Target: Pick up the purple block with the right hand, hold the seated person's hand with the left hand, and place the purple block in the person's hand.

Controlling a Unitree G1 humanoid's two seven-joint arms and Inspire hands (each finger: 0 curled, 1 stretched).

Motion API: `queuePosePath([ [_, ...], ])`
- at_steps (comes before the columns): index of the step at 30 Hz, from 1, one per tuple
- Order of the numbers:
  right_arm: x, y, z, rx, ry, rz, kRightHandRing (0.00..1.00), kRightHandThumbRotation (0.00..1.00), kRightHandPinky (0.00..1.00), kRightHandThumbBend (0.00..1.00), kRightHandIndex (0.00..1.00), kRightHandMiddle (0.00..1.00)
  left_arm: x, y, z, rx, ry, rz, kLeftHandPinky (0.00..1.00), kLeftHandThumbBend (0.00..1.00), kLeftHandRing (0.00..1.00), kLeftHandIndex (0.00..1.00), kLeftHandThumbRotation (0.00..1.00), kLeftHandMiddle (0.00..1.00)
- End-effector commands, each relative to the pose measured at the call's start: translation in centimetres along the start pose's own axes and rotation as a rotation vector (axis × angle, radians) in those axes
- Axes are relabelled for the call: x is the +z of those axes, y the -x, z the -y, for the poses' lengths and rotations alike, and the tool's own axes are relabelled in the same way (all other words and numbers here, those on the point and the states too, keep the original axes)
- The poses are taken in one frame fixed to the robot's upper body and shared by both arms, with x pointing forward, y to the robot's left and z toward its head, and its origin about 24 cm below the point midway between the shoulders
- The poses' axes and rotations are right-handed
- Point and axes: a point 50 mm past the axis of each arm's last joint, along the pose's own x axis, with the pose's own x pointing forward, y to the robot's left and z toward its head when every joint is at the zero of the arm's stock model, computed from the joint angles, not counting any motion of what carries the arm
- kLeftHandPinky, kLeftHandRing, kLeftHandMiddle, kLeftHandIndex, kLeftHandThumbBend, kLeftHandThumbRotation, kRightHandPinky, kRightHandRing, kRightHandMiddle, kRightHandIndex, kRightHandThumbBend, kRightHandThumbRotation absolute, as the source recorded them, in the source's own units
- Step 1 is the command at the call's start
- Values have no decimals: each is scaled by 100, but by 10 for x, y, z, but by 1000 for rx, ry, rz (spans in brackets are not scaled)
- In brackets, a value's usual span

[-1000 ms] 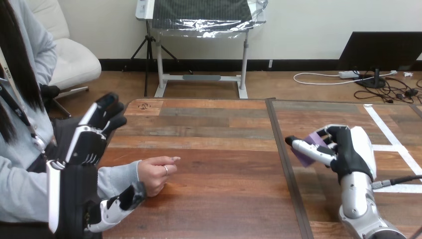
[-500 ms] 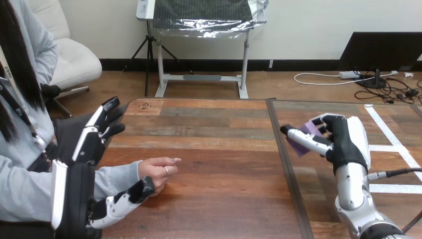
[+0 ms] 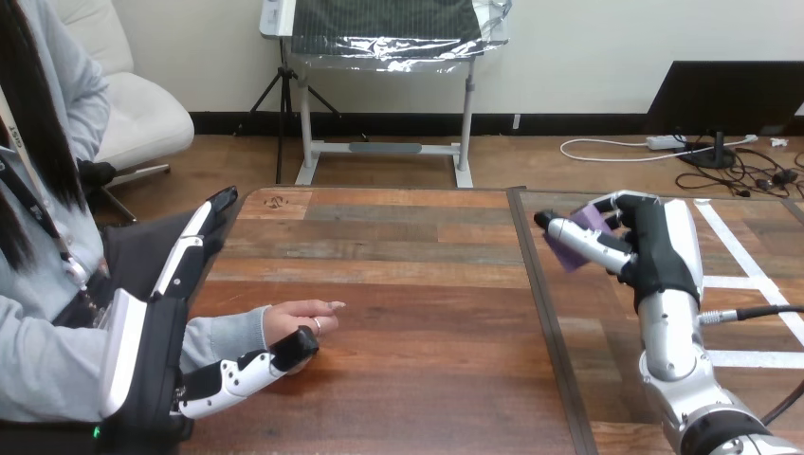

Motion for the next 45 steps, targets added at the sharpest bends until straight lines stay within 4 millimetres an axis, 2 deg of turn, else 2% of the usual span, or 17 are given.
queuePosePath([
  [1,49,-21,3,-29,-97,136,6,32,2,23,13,11,7,-17,-13,4,-102,62,86,100,91,91,66,92],
  [10,54,-22,3,-28,-98,159,6,26,2,24,13,11,2,-27,-19,-54,-181,36,88,100,93,91,58,93],
  [26,58,-22,2,-17,-141,171,7,24,2,24,14,12,-9,-51,-30,-214,-376,-7,92,100,96,93,48,95],
  [36,60,-22,1,-22,-123,190,7,26,2,25,13,11,-18,-68,-35,-297,-512,-24,87,100,92,90,36,92],
  [45,61,-22,2,-17,-144,193,6,27,2,24,12,10,-26,-80,-39,-381,-623,-82,86,100,90,87,30,89],
])
